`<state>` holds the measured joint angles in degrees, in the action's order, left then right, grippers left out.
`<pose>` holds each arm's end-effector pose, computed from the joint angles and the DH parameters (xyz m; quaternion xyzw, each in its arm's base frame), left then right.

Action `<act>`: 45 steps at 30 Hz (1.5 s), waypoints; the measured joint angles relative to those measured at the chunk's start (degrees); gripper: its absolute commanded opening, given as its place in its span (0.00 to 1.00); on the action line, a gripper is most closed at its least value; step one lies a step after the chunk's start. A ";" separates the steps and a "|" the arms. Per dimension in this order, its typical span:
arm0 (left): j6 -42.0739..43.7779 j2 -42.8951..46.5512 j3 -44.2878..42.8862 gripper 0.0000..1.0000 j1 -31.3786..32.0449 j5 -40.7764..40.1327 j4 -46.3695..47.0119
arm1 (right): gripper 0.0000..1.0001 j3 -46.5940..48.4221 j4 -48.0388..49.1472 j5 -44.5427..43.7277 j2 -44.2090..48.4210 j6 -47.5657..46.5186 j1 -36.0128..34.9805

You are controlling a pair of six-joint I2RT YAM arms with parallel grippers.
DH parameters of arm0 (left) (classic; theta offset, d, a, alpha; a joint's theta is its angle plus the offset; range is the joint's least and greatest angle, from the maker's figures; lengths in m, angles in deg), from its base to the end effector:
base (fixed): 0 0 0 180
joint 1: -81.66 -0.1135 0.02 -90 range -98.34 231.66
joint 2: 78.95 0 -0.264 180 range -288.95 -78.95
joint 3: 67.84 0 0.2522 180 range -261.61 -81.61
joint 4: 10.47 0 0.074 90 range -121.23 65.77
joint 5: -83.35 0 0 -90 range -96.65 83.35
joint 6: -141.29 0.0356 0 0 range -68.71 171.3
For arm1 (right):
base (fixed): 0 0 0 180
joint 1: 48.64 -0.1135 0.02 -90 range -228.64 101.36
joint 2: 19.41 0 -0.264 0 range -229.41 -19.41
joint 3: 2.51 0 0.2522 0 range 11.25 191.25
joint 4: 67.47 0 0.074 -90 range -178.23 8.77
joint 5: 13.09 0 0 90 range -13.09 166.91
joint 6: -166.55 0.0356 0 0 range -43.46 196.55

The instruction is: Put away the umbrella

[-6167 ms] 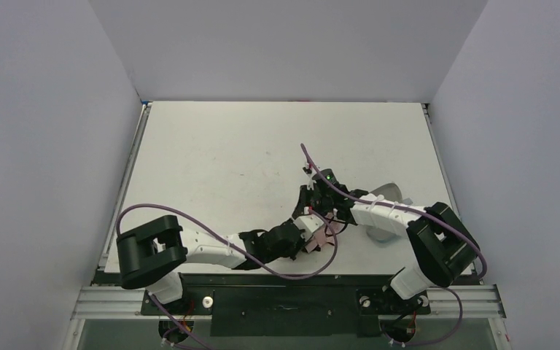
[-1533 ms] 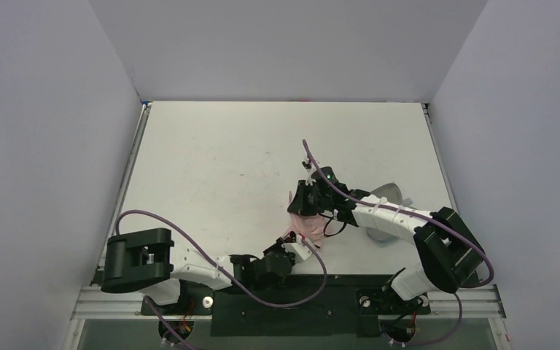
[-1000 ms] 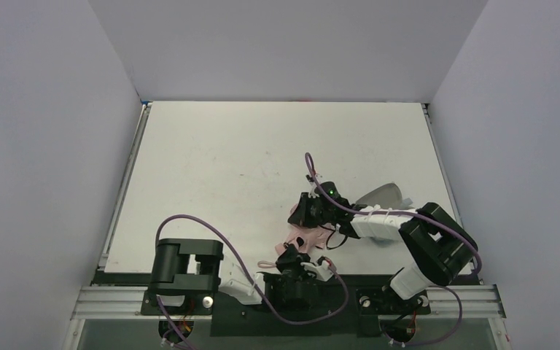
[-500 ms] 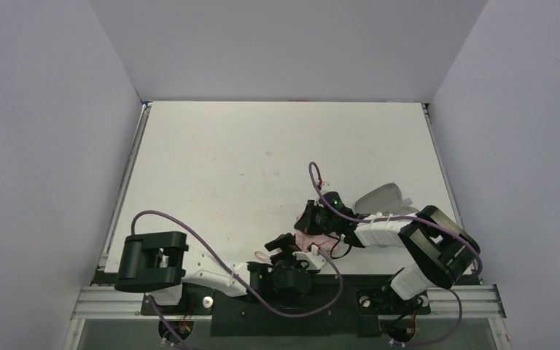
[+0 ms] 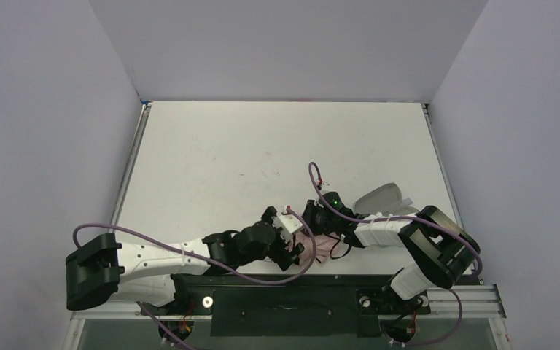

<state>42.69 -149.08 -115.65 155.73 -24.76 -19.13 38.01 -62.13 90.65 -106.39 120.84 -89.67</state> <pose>0.0809 -0.2432 0.2105 0.3995 0.7649 -0.2184 0.4557 0.1918 0.1781 0.1229 -0.0238 0.9049 0.3584 0.2283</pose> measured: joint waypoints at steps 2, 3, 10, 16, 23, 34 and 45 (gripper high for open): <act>-0.02 0.59 0.94 0.97 -3.61 4.96 0.37 | 0.00 0.00 -0.02 -0.02 0.02 -0.02 0.00; -0.04 0.55 1.31 0.97 -5.35 7.63 0.72 | 0.00 0.00 -0.02 -0.04 0.04 -0.02 0.00; 0.31 -4.90 1.77 0.97 -13.03 22.86 4.04 | 0.00 0.02 -0.52 -0.52 0.35 -0.09 -0.28; 1.31 -13.77 -0.48 0.93 -15.32 29.66 6.21 | 0.00 0.02 -0.55 -0.50 0.37 -0.09 -0.28; 1.60 -20.59 -1.81 0.46 -15.91 33.33 10.86 | 0.00 0.02 -0.57 -0.48 0.37 -0.20 -0.28; -0.39 -19.63 2.01 0.00 -14.14 32.94 19.76 | 0.00 1.29 -2.16 -0.83 0.44 -1.86 -0.09; 7.04 -15.26 3.21 0.00 1.92 -2.51 16.70 | 0.00 9.05 -20.02 1.49 8.92 -4.90 1.75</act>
<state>49.73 -164.33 -112.43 157.65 -27.27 -2.43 47.06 -82.16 92.14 -97.47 115.94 -87.93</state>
